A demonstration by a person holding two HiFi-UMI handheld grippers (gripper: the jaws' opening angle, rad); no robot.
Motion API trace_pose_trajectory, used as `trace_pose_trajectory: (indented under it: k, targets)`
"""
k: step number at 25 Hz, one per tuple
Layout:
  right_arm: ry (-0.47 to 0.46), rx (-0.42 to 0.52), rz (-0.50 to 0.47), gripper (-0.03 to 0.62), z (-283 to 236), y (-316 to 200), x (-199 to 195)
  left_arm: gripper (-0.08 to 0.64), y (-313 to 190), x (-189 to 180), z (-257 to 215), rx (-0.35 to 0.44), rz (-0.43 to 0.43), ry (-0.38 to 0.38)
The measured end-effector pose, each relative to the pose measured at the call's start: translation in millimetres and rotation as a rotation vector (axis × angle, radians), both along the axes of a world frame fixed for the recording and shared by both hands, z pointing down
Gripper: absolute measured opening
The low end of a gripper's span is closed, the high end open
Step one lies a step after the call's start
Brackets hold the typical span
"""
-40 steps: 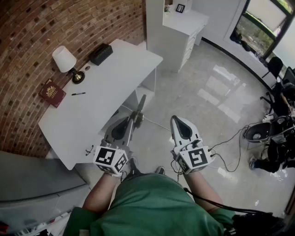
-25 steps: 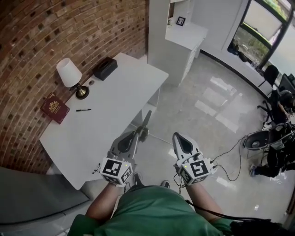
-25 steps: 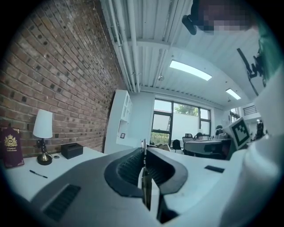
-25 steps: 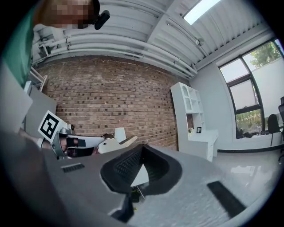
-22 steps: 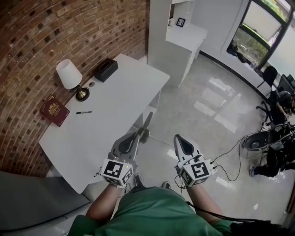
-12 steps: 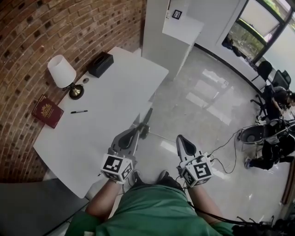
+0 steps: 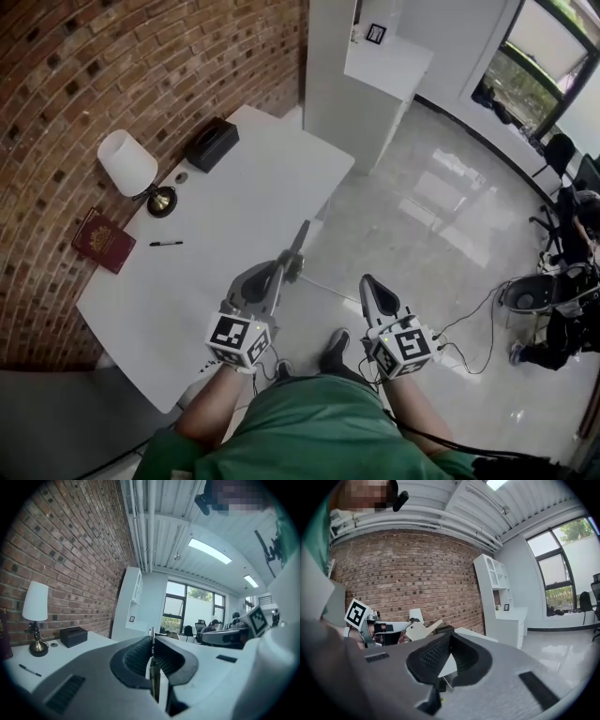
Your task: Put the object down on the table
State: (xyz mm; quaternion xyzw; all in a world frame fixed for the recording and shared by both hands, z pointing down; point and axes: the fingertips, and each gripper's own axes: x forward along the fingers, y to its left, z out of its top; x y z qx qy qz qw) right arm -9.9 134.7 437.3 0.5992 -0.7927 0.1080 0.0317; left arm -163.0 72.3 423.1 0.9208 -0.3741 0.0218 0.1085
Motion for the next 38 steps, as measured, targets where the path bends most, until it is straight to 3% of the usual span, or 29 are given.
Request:
trace_pose_trajectory:
  k: [6, 13, 23, 30, 38]
  targets:
    - [-0.026, 0.019, -0.072, 0.002, -9.3, -51.4, 51.6, 0.023, -35.6, 44.8, -21.5, 0.036, -0.064, -0.031]
    - [-0.054, 0.004, -0.158, 0.002, 0.3, -97.5, 92.9, 0.023, -64.5, 81.8, -11.6, 0.033, -0.144, -0.059]
    - [-0.072, -0.022, -0.208, 0.003, 10.8, -143.1, 118.4, 0.023, -116.5, 86.9, -5.2, 0.025, -0.238, -0.101]
    - [-0.055, -0.060, -0.167, 0.002, 26.3, -192.2, 122.4, 0.023, -181.7, 84.7, 21.1, 0.005, -0.216, -0.103]
    - [0.016, -0.093, -0.092, 0.002, 22.8, -273.4, 130.2, 0.023, -291.9, 87.9, 49.6, -0.011, -0.149, -0.098]
